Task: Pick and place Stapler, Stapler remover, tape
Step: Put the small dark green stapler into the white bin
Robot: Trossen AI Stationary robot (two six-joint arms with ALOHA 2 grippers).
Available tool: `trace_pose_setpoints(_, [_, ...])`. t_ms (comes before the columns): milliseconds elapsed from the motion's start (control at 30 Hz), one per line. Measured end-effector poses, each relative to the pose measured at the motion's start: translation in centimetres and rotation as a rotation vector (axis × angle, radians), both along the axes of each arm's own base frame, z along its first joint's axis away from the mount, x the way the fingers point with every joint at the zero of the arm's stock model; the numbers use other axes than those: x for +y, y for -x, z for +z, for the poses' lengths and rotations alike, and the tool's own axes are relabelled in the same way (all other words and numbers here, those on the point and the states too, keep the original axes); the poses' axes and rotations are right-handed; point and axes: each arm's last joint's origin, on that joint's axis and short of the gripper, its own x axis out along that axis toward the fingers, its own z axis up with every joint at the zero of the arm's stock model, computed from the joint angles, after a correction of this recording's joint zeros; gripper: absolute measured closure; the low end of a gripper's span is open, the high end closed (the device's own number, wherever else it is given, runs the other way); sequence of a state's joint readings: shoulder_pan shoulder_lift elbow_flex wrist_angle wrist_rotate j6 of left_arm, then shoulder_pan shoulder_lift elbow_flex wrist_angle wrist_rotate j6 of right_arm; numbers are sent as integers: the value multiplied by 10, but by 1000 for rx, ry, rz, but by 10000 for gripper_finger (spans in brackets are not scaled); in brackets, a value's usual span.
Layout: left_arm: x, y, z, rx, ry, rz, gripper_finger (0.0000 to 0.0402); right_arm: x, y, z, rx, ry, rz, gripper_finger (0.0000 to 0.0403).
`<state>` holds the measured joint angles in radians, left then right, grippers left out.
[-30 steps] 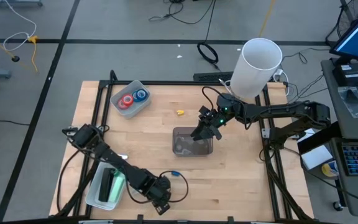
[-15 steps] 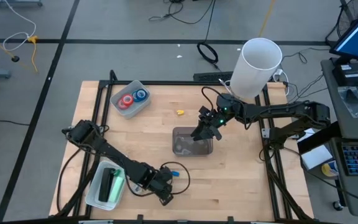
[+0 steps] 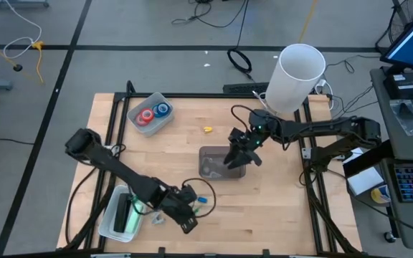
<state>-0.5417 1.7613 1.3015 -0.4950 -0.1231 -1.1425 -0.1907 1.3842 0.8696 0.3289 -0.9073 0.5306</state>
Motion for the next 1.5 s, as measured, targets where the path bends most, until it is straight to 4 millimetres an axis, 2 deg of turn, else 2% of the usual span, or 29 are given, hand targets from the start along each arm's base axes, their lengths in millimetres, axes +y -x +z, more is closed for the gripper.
trace_pose_setpoints(200, [25,10,55,-242,-69,92,309,20,-4,12,-211,97,67,236])
trace_pose_setpoints(367, [43,9,88,-422,-48,122,309,23,-8,25,-361,159,-78,236])
trace_pose_setpoints(500, [48,3,101,-543,-19,106,309,20,-10,27,-375,189,-205,236])
trace_pose_setpoints(667, [53,-2,106,-590,-8,109,309,21,-10,30,-426,207,-232,236])
trace_pose_setpoints(833, [66,-7,107,-598,-14,151,309,30,-10,35,-483,203,-228,236])
trace_pose_setpoints(1100, [88,-15,107,-596,-23,203,309,38,-10,36,-497,213,-199,236])
trace_pose_setpoints(1500, [109,-20,107,-600,-53,290,309,40,-10,37,-509,213,-196,236])
